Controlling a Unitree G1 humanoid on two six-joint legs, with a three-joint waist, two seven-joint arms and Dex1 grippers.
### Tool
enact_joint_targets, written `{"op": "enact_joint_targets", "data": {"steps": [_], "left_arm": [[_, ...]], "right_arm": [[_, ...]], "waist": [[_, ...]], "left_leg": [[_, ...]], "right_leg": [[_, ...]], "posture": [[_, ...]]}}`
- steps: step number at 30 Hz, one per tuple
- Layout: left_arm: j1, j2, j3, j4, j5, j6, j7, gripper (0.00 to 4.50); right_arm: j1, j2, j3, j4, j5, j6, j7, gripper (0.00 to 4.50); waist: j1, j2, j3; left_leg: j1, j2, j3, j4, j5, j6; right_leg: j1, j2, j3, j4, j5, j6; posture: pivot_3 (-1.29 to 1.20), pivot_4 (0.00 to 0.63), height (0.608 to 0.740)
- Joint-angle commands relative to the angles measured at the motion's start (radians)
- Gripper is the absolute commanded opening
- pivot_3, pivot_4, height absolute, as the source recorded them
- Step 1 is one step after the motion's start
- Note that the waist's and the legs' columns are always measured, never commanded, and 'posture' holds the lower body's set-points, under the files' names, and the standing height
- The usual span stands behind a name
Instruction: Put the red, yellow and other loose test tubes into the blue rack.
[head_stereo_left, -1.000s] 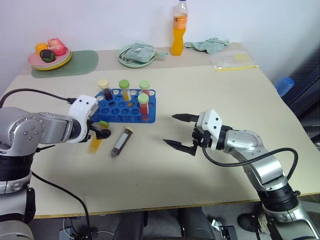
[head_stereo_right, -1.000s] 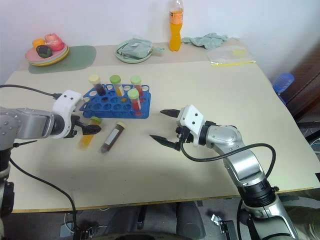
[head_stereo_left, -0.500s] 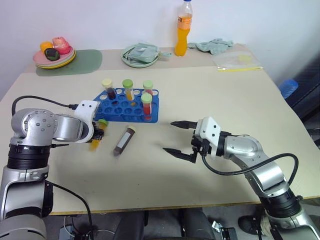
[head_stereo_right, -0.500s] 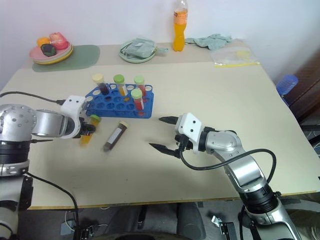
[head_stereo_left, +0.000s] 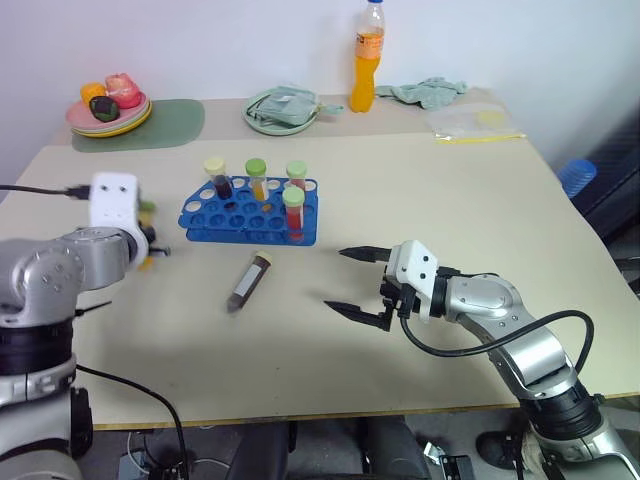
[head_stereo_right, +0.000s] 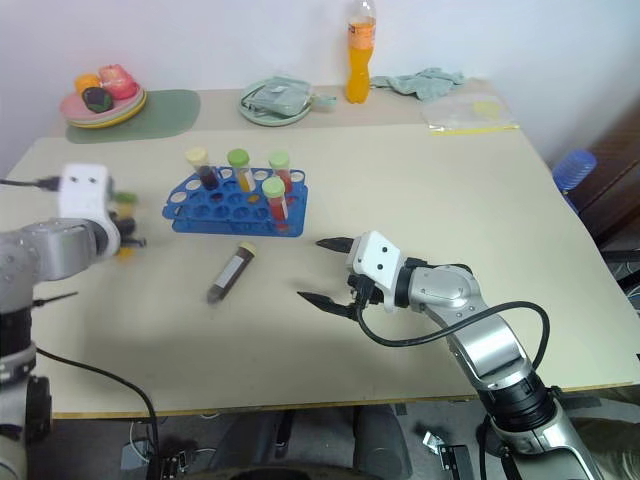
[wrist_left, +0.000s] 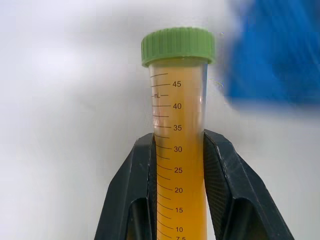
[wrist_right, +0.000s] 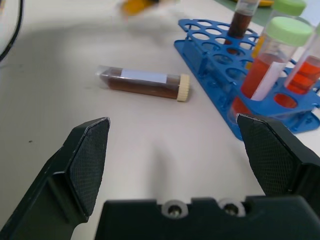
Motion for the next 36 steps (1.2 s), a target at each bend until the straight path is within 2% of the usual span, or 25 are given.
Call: {"op": "enact_joint_targets", "data": {"steps": [1, 5, 12, 18, 28, 36], "left_arm": [[0.036, -0.095, -0.029, -0.153, 0.181, -0.419, -0.158, 0.69], [0.120, -0.242, -0.186, -0.169, 0.329, -0.771, -0.392, 0.69], [0.134, -0.412, -0.283, 0.061, 0.568, -1.140, -0.497, 0.69], [0.137, -0.489, -0.289, 0.171, 0.653, -1.193, -0.526, 0.69], [0.114, -0.559, -0.282, 0.326, 0.754, -1.235, -0.538, 0.69], [0.085, -0.603, -0.253, 0.439, 0.753, -1.324, -0.549, 0.69]], "right_arm": [[-0.018, 0.028, 0.004, 0.005, 0.005, -0.014, -0.008, 4.50], [-0.006, 0.051, 0.006, 0.001, 0.007, 0.001, -0.025, 4.50], [0.012, 0.058, -0.004, -0.023, 0.001, 0.018, -0.061, 4.50], [0.024, 0.050, -0.009, -0.040, 0.001, 0.023, -0.081, 4.50], [0.032, 0.050, -0.007, -0.048, 0.003, 0.026, -0.096, 4.50], [0.033, 0.050, -0.006, -0.049, 0.002, 0.029, -0.105, 4.50]], "waist": [[0.013, -0.002, -0.001], [0.022, -0.002, -0.001], [0.006, -0.001, -0.002], [-0.003, -0.002, -0.002], [-0.003, -0.002, -0.002], [-0.004, -0.002, -0.002]], "left_leg": [[0.000, 0.000, 0.001, 0.000, 0.000, 0.000], [0.000, 0.000, 0.003, 0.001, 0.000, 0.000], [0.000, 0.000, 0.003, 0.000, -0.002, 0.004], [0.000, 0.000, 0.002, 0.000, -0.002, 0.004], [0.000, 0.000, 0.001, 0.001, -0.002, 0.004], [0.001, 0.000, 0.001, 0.001, -0.003, 0.005]], "right_leg": [[0.001, 0.000, 0.000, -0.001, 0.000, 0.000], [0.003, -0.001, 0.000, -0.005, 0.000, 0.000], [0.003, 0.000, -0.001, -0.005, 0.001, 0.000], [0.003, 0.000, -0.002, -0.004, 0.001, 0.001], [0.003, 0.000, -0.002, -0.004, 0.001, 0.001], [0.004, 0.000, -0.003, -0.003, 0.001, 0.001]], "posture": [[0.00, 0.150, 0.740], [0.00, 0.150, 0.740], [0.00, 0.150, 0.740], [0.00, 0.150, 0.740], [0.00, 0.150, 0.740], [0.00, 0.150, 0.740]]}}
